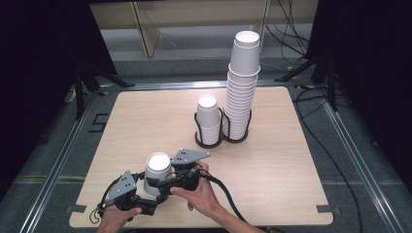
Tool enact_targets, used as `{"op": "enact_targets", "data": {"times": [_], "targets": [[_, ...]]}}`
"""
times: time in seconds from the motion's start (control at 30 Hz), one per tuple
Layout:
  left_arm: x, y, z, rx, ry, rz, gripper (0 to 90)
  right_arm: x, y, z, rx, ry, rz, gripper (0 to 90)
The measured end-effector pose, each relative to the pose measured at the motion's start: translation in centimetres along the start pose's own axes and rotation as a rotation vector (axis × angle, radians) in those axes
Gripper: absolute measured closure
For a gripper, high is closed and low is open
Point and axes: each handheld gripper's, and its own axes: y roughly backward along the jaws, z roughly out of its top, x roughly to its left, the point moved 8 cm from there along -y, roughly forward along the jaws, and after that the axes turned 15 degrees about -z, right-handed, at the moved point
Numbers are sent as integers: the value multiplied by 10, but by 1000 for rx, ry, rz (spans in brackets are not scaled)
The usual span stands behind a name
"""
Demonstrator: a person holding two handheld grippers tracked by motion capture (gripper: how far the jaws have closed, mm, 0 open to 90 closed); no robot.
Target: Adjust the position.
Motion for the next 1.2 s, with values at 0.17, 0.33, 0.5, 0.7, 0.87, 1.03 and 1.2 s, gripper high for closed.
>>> {"op": "enact_targets", "data": {"times": [0.17, 0.33, 0.5, 0.7, 0.87, 1.03, 1.2], "targets": [[-1, 2, -2, 34, 7, 10, 62, 0, 0, -1, 9, 15, -8, 194], [-3, 5, 1, 24, 8, 16, 104, 0, 2, 2, 4, 4, 4, 176], [-4, 5, 4, -8, 0, 5, 132, 0, 4, 6, -4, 49, 6, 168], [-5, 6, 3, 1, 4, 6, 141, 0, 5, 8, 5, 40, 31, 159], [-8, 3, 0, 23, 10, 0, 144, -5, 12, 12, 47, 86, 17, 153], [-13, 1, -3, 62, 15, -15, 152, -7, 21, 18, 102, 134, 29, 153], [-17, 0, -4, 71, 15, -19, 164, -10, 27, 19, 159, 150, 47, 154]]}}
